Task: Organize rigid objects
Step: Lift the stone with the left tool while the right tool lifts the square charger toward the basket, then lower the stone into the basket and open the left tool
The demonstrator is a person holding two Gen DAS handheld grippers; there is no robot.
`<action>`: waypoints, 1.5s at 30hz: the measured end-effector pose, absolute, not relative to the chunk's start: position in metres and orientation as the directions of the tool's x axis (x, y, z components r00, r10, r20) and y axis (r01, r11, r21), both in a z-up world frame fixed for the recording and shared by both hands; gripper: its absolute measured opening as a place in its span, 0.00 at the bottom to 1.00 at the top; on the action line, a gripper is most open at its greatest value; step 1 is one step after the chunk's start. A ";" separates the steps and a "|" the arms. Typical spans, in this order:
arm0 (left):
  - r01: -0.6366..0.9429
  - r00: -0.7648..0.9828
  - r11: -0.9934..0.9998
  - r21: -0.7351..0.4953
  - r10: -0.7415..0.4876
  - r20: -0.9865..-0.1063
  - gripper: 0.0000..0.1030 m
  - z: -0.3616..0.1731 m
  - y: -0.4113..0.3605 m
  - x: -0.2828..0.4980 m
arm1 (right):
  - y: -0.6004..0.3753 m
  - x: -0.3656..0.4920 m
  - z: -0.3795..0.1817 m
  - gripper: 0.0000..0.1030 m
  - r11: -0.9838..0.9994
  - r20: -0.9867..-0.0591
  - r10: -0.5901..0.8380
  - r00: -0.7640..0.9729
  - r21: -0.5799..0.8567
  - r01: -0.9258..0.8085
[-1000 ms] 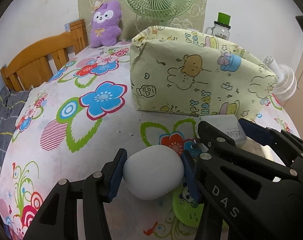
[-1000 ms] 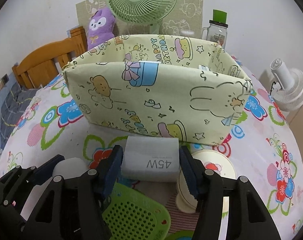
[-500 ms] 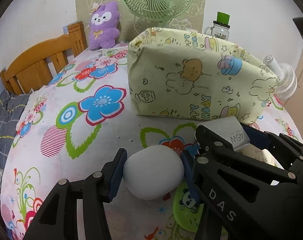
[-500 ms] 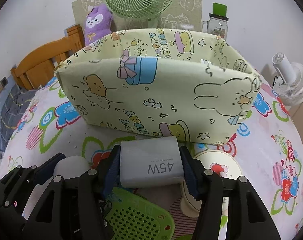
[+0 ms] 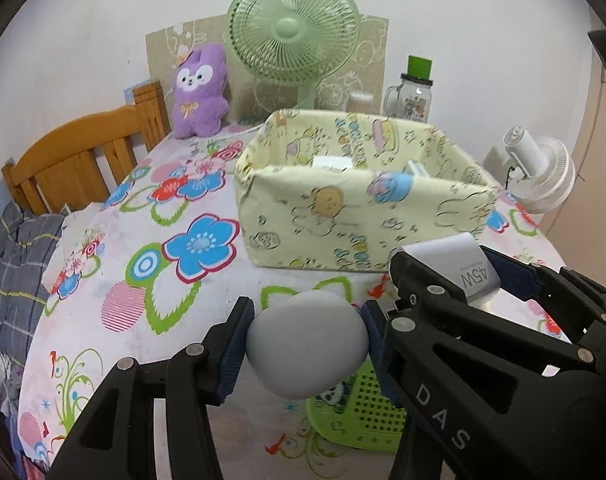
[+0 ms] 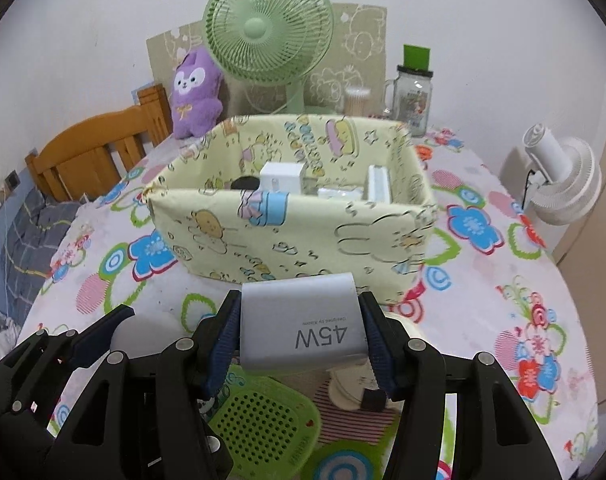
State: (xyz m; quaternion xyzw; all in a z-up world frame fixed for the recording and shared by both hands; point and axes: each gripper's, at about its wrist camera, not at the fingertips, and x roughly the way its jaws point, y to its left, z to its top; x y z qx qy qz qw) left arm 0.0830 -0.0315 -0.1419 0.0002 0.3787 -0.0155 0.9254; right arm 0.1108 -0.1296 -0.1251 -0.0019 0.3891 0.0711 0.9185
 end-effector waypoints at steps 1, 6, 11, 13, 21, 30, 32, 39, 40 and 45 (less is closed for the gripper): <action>0.031 0.716 0.999 -0.011 -0.030 -0.697 0.55 -0.139 -0.033 0.083 | -0.131 0.109 -0.123 0.59 0.990 -0.712 0.126 0.691 0.050 -0.129; 0.041 0.733 0.999 -0.012 -0.039 -0.679 0.55 -0.126 -0.040 0.077 | -0.140 0.101 -0.108 0.59 0.993 -0.695 0.110 0.711 0.041 -0.113; 0.049 0.748 0.999 -0.010 -0.044 -0.662 0.55 -0.113 -0.046 0.071 | -0.147 0.093 -0.095 0.59 0.994 -0.679 0.107 0.726 0.044 -0.105; 0.052 0.754 0.999 -0.009 -0.045 -0.655 0.55 -0.108 -0.049 0.068 | -0.149 0.090 -0.089 0.59 0.994 -0.673 0.107 0.732 0.045 -0.103; 0.058 0.776 0.998 -0.004 -0.047 -0.630 0.55 -0.088 -0.057 0.061 | -0.159 0.083 -0.068 0.59 0.993 -0.646 0.113 0.755 0.059 -0.099; 0.069 0.791 0.998 0.001 -0.054 -0.610 0.55 -0.073 -0.064 0.064 | -0.169 0.084 -0.050 0.59 0.993 -0.624 0.114 0.773 0.069 -0.091; 0.071 0.794 0.997 0.004 -0.054 -0.606 0.55 -0.070 -0.066 0.065 | -0.170 0.085 -0.048 0.59 0.994 -0.622 0.113 0.775 0.069 -0.089; 0.077 0.799 0.997 -0.001 -0.062 -0.598 0.55 -0.064 -0.071 0.075 | -0.176 0.094 -0.041 0.59 0.994 -0.617 0.108 0.780 0.066 -0.086; 0.076 0.800 0.997 -0.005 -0.064 -0.597 0.55 -0.063 -0.071 0.078 | -0.176 0.097 -0.040 0.59 0.994 -0.615 0.106 0.781 0.063 -0.086; 0.077 0.806 0.997 -0.008 -0.068 -0.588 0.55 -0.059 -0.072 0.088 | -0.177 0.107 -0.036 0.59 0.995 -0.610 0.102 0.786 0.059 -0.084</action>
